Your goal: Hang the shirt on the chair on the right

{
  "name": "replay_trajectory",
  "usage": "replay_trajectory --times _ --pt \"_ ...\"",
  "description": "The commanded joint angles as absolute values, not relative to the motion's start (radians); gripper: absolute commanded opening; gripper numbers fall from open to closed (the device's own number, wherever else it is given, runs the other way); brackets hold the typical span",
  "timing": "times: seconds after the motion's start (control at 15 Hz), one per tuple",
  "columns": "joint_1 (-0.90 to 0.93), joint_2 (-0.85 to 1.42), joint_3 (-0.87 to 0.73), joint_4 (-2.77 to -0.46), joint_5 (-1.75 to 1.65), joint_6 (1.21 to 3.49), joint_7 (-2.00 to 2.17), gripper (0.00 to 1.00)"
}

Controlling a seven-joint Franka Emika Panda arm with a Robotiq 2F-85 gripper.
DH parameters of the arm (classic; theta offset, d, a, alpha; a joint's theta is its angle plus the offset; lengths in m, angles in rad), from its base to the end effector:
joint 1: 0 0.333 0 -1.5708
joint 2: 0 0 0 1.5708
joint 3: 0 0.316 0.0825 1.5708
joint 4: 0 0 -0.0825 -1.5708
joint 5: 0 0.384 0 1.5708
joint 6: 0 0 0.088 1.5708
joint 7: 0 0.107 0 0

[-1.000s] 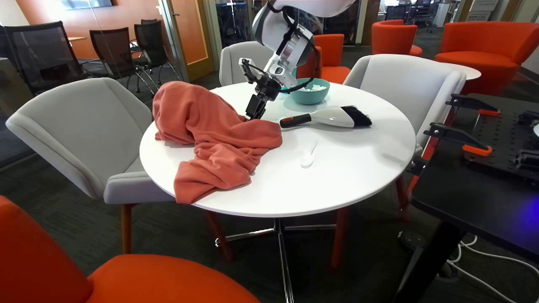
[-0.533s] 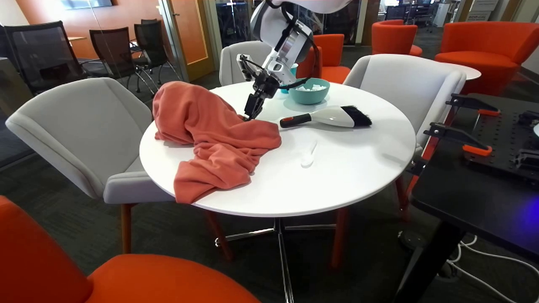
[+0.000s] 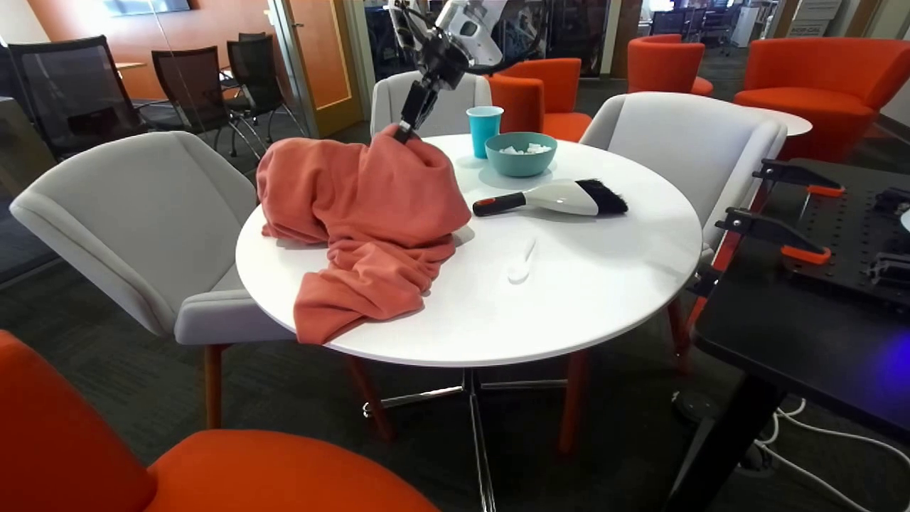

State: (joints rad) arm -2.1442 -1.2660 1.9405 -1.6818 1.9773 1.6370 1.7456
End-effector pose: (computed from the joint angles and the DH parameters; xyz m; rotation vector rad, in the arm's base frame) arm 0.6667 0.1109 0.1688 -0.8504 2.4747 0.8628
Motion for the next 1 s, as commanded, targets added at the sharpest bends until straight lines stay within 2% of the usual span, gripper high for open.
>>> replay_trajectory --times 0.0,0.2,0.27,0.53,0.6,0.93 --pt "-1.976 -1.148 1.805 -1.847 1.885 1.645 1.698 0.02" --pt "-1.815 -1.114 1.647 -1.949 1.73 1.65 1.729 0.02" --pt "-1.918 -1.147 1.729 -1.846 1.781 1.654 1.731 0.09" --pt "-1.815 -1.109 1.66 -1.933 1.719 1.663 1.733 0.09" --pt "-1.816 -1.109 1.662 -1.937 1.72 1.663 1.732 0.02" --pt "-1.777 -1.061 1.55 -1.937 1.749 1.766 1.75 0.02"
